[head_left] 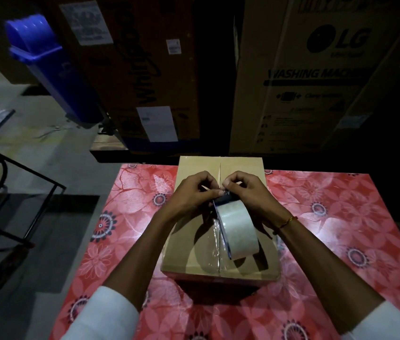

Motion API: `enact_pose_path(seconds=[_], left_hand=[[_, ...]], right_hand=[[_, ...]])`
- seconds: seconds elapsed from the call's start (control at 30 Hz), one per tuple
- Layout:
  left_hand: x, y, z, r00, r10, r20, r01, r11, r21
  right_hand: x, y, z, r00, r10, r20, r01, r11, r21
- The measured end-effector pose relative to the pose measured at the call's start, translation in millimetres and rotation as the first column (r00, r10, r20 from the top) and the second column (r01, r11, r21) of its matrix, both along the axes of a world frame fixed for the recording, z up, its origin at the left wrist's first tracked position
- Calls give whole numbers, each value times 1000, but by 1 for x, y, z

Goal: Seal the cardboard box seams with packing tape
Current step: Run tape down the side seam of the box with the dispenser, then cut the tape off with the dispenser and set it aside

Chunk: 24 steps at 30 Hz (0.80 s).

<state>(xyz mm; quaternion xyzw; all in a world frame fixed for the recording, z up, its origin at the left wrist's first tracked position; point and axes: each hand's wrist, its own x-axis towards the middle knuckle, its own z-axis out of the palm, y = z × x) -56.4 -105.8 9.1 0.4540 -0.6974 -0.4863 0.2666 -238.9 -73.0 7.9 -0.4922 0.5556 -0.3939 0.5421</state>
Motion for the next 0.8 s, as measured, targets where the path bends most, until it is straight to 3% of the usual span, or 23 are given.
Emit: enact_pose_path(seconds=[0.23, 0.47, 0.6, 0.8], left_hand=[[-1, -4, 3, 997, -64, 37, 60, 993, 101], [-9, 7, 5, 998, 13, -53, -3, 984, 178], [-1, 14, 9, 979, 68, -190, -13, 962, 273], [2, 21, 25, 961, 112, -252, -27, 947, 319]], right_hand=[[1, 3, -1, 1000, 4, -12, -4, 1000, -9], [-3, 11, -1, 992, -68, 102, 69, 998, -6], [-6, 30, -6, 969, -133, 210, 121, 990, 69], [-16, 62, -9, 971, -50, 235, 33, 996, 79]])
